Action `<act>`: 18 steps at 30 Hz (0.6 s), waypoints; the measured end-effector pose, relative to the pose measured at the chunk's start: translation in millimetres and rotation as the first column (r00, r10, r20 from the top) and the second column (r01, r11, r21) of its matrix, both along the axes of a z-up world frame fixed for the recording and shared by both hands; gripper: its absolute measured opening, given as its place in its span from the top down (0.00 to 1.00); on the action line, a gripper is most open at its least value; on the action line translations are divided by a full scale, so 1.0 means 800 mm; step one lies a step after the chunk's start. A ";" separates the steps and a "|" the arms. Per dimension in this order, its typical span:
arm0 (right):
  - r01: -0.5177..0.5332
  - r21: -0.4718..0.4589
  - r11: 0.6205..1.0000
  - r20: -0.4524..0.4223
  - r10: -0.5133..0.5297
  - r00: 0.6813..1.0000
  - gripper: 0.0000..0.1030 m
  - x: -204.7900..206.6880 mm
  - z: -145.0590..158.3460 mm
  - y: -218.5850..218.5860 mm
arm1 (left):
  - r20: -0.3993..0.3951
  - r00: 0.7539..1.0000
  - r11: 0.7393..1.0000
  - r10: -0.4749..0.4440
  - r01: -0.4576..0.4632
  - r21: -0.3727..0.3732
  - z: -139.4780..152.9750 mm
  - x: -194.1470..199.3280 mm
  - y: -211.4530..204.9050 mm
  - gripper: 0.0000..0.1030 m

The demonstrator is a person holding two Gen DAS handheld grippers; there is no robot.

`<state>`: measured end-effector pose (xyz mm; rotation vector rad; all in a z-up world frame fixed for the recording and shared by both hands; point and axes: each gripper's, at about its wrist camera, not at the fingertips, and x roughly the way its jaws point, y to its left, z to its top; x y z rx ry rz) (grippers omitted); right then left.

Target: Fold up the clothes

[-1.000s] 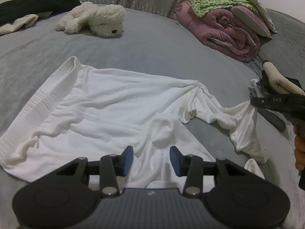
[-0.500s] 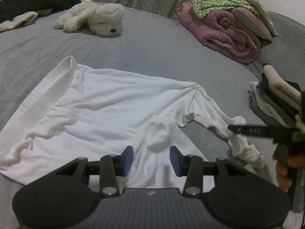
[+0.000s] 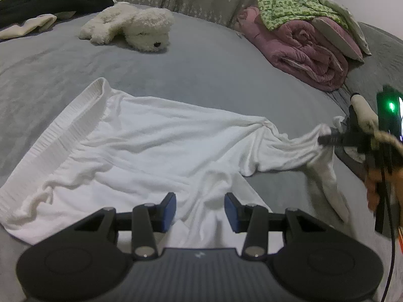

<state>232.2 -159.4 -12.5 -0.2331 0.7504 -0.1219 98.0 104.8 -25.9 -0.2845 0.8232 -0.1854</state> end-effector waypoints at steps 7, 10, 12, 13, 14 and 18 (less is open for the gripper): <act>0.043 0.006 0.999 0.045 -0.043 0.998 0.90 0.034 0.024 -0.005 | 0.004 1.000 1.000 0.011 -0.011 -0.001 0.003 0.002 0.006 0.58; 0.041 0.029 0.999 0.026 -0.042 0.999 0.83 0.036 0.025 -0.001 | 0.004 1.000 1.000 0.013 -0.013 0.005 0.004 0.002 0.008 0.58; 0.031 0.039 0.999 0.016 -0.032 0.999 0.83 0.028 0.023 0.004 | 0.004 1.000 1.000 0.018 -0.018 0.008 0.004 0.002 0.009 0.58; 0.022 0.043 0.999 0.009 -0.023 1.000 0.83 0.025 0.022 0.007 | 0.004 1.000 1.000 0.020 -0.020 0.008 0.005 0.002 0.010 0.58; 0.013 0.046 0.999 0.001 -0.013 1.000 0.82 0.021 0.021 0.008 | 0.004 1.000 1.000 0.021 -0.021 0.009 0.005 0.002 0.010 0.58; -0.007 0.050 0.999 -0.013 0.007 1.000 0.69 0.006 0.022 0.010 | 0.006 1.000 1.000 0.019 -0.019 0.015 0.007 0.002 0.009 0.58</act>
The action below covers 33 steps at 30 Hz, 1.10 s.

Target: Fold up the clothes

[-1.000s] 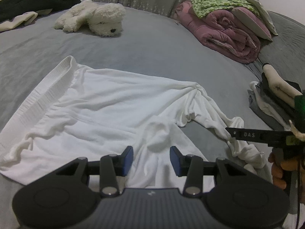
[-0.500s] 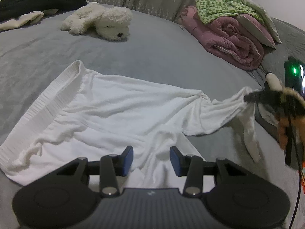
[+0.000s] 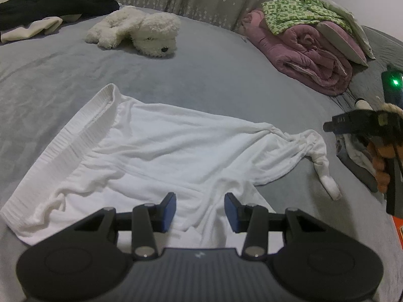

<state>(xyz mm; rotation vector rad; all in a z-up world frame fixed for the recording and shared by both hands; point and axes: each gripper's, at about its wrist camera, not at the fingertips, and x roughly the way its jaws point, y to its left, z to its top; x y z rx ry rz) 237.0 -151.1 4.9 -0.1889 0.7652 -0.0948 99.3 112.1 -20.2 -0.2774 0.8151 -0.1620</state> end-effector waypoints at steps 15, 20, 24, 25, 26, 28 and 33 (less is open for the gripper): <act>-0.020 0.123 0.992 -0.079 0.030 0.996 0.68 -0.093 -0.022 -0.019 | -0.005 1.000 1.000 -0.014 0.014 0.018 0.001 -0.008 -0.015 0.58; 0.007 0.223 0.975 -0.108 0.018 0.994 0.68 -0.123 -0.030 -0.037 | 0.002 1.000 0.999 -0.017 0.016 0.041 -0.002 -0.011 -0.027 0.58; 0.009 0.295 0.956 -0.142 0.035 0.989 0.68 -0.153 -0.035 -0.045 | 0.017 0.999 0.998 -0.031 0.030 0.052 -0.001 -0.014 -0.038 0.59; 0.003 0.309 0.951 -0.148 0.045 0.988 0.68 -0.160 -0.036 -0.047 | 0.023 0.999 0.998 -0.040 0.039 0.054 -0.001 -0.016 -0.042 0.59; -0.005 0.325 0.946 -0.152 0.058 0.987 0.68 -0.167 -0.037 -0.049 | 0.029 0.998 0.997 -0.050 0.048 0.057 -0.001 -0.017 -0.046 0.60; -0.021 0.365 0.931 -0.156 0.084 0.984 0.68 -0.179 -0.039 -0.053 | 0.037 0.996 0.996 -0.076 0.075 0.038 -0.002 -0.018 -0.053 0.60; -0.013 0.487 0.873 -0.156 0.101 0.983 0.68 -0.196 -0.050 -0.070 | 0.041 0.991 0.992 -0.129 0.129 0.000 -0.009 -0.022 -0.071 0.60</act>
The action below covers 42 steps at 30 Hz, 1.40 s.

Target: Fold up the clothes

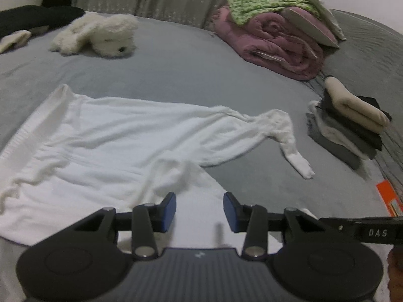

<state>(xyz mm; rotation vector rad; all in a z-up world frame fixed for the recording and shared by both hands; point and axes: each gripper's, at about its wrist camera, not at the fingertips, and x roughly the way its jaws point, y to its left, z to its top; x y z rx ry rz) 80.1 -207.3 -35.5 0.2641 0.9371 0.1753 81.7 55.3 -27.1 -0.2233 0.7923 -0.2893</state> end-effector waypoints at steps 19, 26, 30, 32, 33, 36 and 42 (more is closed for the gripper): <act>0.075 0.072 0.995 0.067 -0.080 0.995 0.97 -0.029 0.026 -0.066 | 0.004 0.989 0.987 -0.146 0.145 0.074 -0.021 -0.028 -0.046 0.60; 0.091 0.053 0.994 0.057 -0.094 0.994 0.85 -0.042 0.018 -0.081 | 0.009 0.983 0.982 -0.181 0.180 0.066 -0.019 -0.039 -0.049 0.60; 0.076 0.093 0.993 0.003 -0.077 0.997 0.72 -0.045 0.009 -0.087 | 0.020 0.977 0.976 -0.212 0.210 0.051 -0.016 -0.047 -0.053 0.60; 0.059 0.114 0.992 -0.016 -0.058 0.998 0.68 -0.050 0.006 -0.085 | 0.031 0.972 0.971 -0.235 0.233 0.045 -0.014 -0.052 -0.055 0.60; 0.042 0.119 0.992 -0.022 -0.039 0.999 0.68 -0.054 0.005 -0.082 | 0.039 0.967 0.968 -0.250 0.249 0.043 -0.012 -0.056 -0.057 0.60; -0.010 0.122 0.993 -0.039 0.015 0.999 0.68 -0.066 0.002 -0.071 | 0.073 0.950 0.953 -0.304 0.301 0.047 -0.007 -0.069 -0.061 0.60; -0.101 0.084 0.991 -0.062 0.106 0.992 0.68 -0.090 -0.006 -0.050 | 0.125 0.884 0.892 -0.451 0.443 0.088 -0.005 -0.098 -0.074 0.60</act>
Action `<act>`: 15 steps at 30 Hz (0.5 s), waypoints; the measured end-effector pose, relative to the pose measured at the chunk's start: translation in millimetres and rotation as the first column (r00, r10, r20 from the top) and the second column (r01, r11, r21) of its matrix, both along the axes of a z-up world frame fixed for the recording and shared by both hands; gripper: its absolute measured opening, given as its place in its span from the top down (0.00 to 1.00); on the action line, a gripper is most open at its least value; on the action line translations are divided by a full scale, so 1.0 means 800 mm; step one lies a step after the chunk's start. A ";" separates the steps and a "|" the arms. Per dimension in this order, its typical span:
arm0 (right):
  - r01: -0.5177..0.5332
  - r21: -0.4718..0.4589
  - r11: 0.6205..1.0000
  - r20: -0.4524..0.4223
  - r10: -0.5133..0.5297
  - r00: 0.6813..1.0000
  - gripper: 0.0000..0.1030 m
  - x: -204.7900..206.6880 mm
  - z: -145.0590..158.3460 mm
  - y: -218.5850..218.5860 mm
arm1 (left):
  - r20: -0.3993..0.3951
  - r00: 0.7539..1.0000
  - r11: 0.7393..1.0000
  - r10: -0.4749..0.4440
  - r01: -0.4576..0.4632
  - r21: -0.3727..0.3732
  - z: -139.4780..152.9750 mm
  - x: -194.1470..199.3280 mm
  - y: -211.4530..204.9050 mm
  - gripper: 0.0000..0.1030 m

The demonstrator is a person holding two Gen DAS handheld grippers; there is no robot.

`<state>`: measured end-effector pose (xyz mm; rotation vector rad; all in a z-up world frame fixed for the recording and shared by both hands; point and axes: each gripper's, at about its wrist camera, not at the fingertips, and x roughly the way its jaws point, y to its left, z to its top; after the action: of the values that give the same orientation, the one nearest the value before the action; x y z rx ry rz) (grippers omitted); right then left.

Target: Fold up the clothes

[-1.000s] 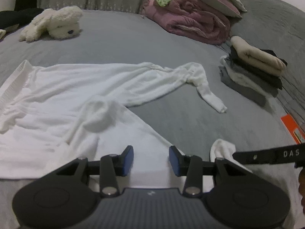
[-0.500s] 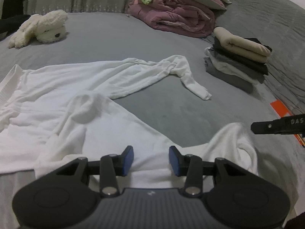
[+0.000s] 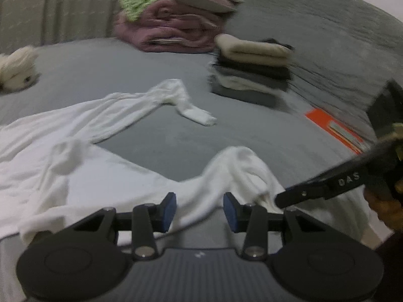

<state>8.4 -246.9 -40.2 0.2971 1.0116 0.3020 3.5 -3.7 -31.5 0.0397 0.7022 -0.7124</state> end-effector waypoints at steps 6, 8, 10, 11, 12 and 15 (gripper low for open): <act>-0.038 -0.029 0.999 0.017 0.039 0.999 0.72 -0.020 -0.003 0.010 | 0.047 0.996 0.995 -0.078 0.074 0.068 -0.014 -0.012 -0.018 0.60; -0.040 -0.085 0.996 0.038 0.043 0.998 0.85 -0.022 -0.007 0.016 | 0.066 0.996 0.994 -0.067 0.060 0.097 -0.020 -0.011 -0.023 0.60; -0.039 -0.130 0.991 0.063 0.047 0.997 0.98 -0.023 -0.008 0.019 | 0.090 0.994 0.992 -0.057 0.047 0.118 -0.023 -0.007 -0.027 0.60; -0.033 -0.149 0.988 0.077 0.045 0.996 0.98 -0.024 -0.007 0.018 | 0.102 0.993 0.991 -0.053 0.040 0.128 -0.025 -0.005 -0.029 0.60; -0.015 -0.169 0.986 0.093 0.031 0.995 0.98 -0.023 -0.005 0.015 | 0.110 0.993 0.990 -0.051 0.035 0.137 -0.026 -0.004 -0.031 0.60; 0.059 -0.234 0.970 0.152 -0.023 0.988 0.98 -0.021 0.004 0.000 | 0.133 0.990 0.987 -0.043 0.021 0.161 -0.028 -0.002 -0.038 0.69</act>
<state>-8.3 -246.8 -37.2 0.0759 0.8832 0.1600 1.9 -34.0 -54.2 0.2443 0.6273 -0.6767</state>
